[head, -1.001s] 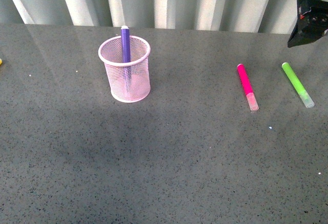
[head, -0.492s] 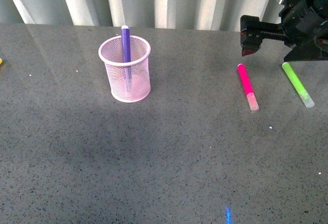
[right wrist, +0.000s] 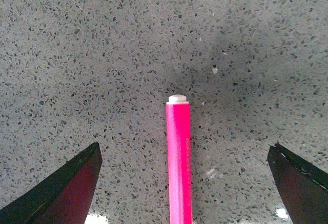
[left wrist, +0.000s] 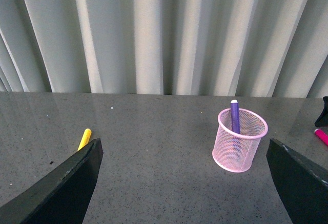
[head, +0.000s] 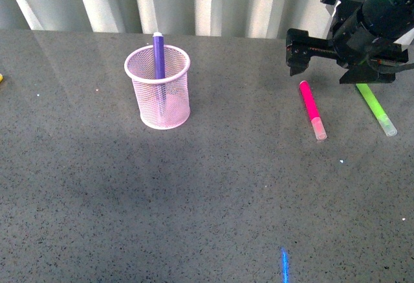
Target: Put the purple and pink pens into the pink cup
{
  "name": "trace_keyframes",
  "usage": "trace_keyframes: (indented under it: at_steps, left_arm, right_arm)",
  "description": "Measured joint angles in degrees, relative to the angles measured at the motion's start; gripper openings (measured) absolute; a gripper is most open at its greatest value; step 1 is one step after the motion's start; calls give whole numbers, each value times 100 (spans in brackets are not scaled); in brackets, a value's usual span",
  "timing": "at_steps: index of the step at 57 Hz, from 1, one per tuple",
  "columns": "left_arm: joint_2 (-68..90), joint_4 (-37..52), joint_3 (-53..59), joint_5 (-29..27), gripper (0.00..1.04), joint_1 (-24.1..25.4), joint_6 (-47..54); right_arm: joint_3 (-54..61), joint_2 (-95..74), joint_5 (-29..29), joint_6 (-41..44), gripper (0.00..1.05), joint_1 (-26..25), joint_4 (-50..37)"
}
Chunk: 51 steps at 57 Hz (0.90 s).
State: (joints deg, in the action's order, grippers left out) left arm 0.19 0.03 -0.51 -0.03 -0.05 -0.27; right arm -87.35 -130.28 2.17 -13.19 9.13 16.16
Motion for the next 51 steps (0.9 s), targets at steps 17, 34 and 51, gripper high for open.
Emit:
trace_keyframes:
  at_steps: [17, 34, 51]
  left_arm:
    - [0, 0, 0, 0, 98, -2, 0]
    - [0, 0, 0, 0, 98, -2, 0]
    - [0, 0, 0, 0, 98, 0, 0]
  right_arm:
    - [-70, -199, -13, -46, 98, 81, -11]
    - [-103, -387, -11, -61, 98, 63, -116]
    - [-98, -411, 37, -155, 98, -9, -234]
